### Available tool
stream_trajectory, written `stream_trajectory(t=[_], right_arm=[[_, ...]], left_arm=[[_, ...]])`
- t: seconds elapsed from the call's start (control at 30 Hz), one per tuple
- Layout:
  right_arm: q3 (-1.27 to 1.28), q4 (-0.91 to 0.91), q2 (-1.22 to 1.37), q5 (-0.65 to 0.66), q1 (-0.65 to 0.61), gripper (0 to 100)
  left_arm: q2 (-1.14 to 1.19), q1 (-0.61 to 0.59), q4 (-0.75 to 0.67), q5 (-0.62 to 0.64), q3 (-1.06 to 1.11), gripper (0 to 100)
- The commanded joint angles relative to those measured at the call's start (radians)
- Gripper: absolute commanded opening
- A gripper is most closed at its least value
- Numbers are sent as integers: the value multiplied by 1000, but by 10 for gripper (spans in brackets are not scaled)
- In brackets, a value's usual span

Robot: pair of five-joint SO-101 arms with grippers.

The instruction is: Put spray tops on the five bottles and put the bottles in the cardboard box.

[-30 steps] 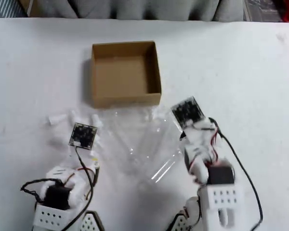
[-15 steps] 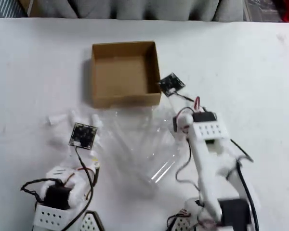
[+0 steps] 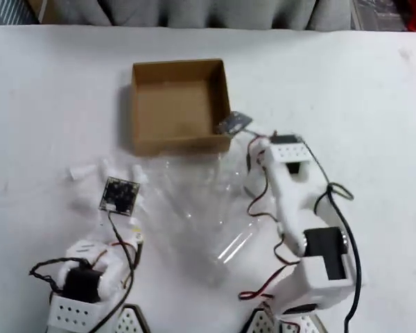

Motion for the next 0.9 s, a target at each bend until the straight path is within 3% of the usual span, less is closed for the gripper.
stream_trajectory(t=[0.0, 0.33, 0.47, 0.87], right_arm=[[-141, 97, -5, 12, 91, 59], [-321, 433, -7, 368, 266, 56], [-269, 532, -56, 413, 268, 56], [362, 205, -549, 605, 317, 60]], left_arm=[[-12, -2, 3, -3, -3, 20], [-12, -2, 3, -3, -3, 20], [-12, -2, 3, -3, -3, 20], [-12, -2, 3, -3, -3, 20]])
